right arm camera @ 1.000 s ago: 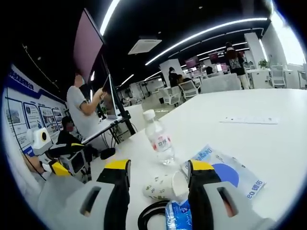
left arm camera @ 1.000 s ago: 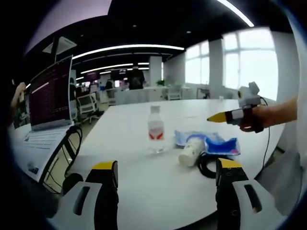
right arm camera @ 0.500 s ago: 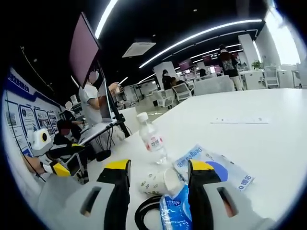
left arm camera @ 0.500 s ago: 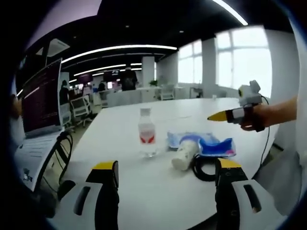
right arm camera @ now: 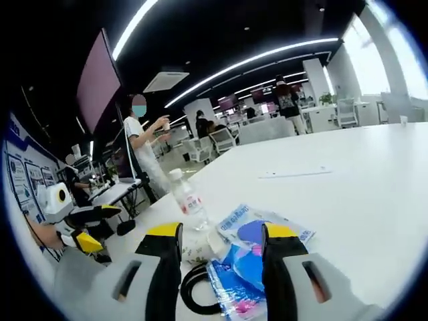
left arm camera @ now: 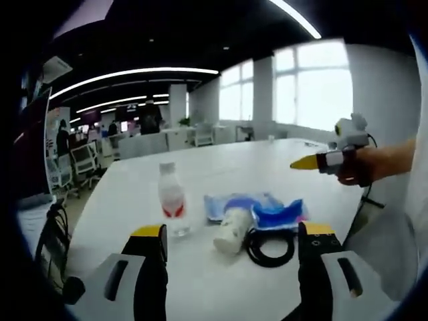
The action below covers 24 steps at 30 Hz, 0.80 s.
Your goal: Arrange the tabletop items into an orderly group along one side of the table until the central work area is clear of visible clutter.
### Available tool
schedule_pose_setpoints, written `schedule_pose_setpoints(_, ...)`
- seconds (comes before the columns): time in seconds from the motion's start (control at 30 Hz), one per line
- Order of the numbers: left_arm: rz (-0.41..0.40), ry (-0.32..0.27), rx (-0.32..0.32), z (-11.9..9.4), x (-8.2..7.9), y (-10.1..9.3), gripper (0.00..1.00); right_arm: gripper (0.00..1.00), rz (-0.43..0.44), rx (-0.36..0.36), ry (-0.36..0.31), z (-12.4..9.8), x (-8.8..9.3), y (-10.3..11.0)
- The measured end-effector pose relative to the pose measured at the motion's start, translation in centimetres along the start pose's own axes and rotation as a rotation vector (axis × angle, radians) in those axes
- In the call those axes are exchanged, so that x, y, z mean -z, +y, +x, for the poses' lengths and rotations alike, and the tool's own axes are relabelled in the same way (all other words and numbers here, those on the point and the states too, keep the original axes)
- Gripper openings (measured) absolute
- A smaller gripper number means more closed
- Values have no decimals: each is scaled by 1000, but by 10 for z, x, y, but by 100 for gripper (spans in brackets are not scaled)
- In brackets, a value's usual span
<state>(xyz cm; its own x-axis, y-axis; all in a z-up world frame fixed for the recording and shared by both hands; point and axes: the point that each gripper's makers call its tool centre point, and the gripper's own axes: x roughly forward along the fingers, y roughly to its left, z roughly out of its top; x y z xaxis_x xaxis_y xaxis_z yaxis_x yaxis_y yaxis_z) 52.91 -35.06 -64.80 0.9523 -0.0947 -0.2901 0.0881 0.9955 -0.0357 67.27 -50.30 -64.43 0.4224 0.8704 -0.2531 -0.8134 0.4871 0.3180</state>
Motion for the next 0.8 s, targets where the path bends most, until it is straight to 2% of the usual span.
schedule_pose_setpoints(0.13,5,-10,53,6,-5,-8,75,45,10,56,-11,-16,2,-5)
schedule_pose_setpoints(0.17,28,-21,82,9,-6,-14,75,45,10,63,-13,-18,3,-5)
schedule_pose_setpoints(0.33,52,9,100,20,-6,-23,73,45,31,103,14,-28,18,-9)
schedule_pose_setpoints(0.47,83,15,120,40,-13,-35,73,44,94,147,18,-30,32,-18)
schedule_pose_setpoints(0.57,101,17,121,59,-16,-45,72,44,139,160,54,-29,48,-21)
schedule_pose_setpoints(0.7,90,41,138,81,-13,-59,71,44,127,154,109,-30,62,-21)
schedule_pose_setpoints(0.8,93,67,158,98,-8,-66,69,45,166,174,137,-26,75,-24)
